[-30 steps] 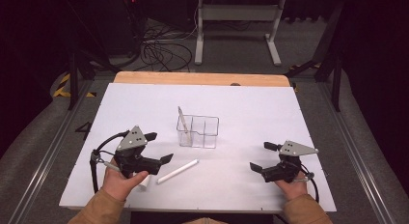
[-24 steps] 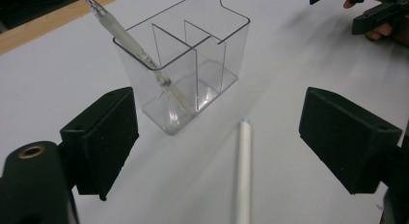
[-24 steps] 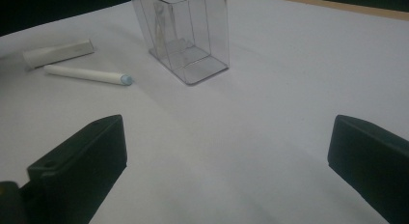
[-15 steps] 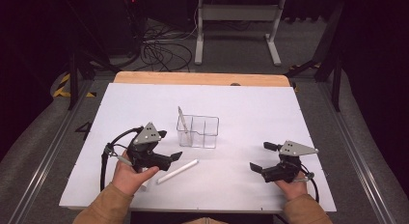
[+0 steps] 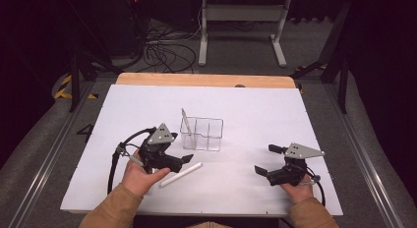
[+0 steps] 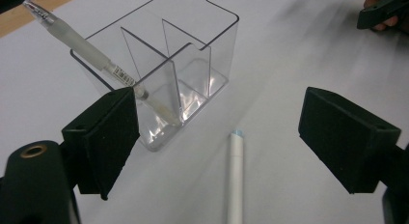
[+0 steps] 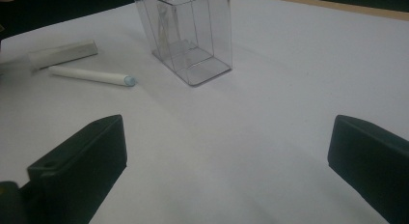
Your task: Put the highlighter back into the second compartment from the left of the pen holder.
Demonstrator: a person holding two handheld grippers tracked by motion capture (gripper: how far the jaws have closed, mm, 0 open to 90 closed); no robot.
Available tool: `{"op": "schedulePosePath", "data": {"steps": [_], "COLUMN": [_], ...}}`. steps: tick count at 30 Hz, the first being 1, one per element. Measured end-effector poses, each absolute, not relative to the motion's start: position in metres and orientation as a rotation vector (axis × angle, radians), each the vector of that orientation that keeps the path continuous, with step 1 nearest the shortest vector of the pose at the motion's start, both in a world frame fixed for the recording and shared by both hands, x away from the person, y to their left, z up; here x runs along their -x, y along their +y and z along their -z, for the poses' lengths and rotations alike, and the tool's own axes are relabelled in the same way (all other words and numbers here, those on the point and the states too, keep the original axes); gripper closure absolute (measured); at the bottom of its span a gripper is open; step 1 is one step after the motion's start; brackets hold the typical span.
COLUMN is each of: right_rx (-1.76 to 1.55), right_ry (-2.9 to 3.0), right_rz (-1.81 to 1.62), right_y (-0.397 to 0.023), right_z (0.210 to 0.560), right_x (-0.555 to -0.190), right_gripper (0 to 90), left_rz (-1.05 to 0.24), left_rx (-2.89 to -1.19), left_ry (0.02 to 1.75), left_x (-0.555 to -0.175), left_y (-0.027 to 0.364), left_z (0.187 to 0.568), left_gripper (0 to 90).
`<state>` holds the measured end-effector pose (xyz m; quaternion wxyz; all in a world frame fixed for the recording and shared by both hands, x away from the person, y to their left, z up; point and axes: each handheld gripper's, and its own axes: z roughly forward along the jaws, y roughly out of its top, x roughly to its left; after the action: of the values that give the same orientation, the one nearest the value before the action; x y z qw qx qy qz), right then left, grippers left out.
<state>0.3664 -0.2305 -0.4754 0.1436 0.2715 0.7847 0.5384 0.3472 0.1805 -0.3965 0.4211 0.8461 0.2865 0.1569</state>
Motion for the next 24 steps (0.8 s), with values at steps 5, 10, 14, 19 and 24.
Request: {"op": "schedulePosePath", "data": {"steps": [5,10,14,19,24], "right_rx": [-0.781,-0.782,-0.779,-0.779,-0.777], "right_ry": [2.265,2.267,2.268,2.27,2.271], "right_rz": [-1.554,-1.555,-1.557,-1.557,-1.557], "right_y": [-0.23,-0.23,-0.231,-0.23,-0.23], "right_z": [0.475,0.475,0.475,0.475,0.475], "right_x": [-0.366,-0.366,-0.366,-0.366,-0.366], "right_gripper": [0.4,0.4,0.4,0.4,0.4], "left_rz": [-0.374,-0.357,-0.361,-0.345,-0.346], "left_rx": [-2.129,-2.128,-2.16,-2.217,-2.29], "left_ry": [0.725,0.722,0.724,0.73,0.729], "left_x": [-0.348,-0.348,-0.349,-0.351,-0.355], "left_y": [0.178,0.178,0.175,0.17,0.164], "left_z": [0.397,0.397,0.397,0.402,0.409], "left_gripper": [17.3,20.1,22.9,26.4,29.2]}}
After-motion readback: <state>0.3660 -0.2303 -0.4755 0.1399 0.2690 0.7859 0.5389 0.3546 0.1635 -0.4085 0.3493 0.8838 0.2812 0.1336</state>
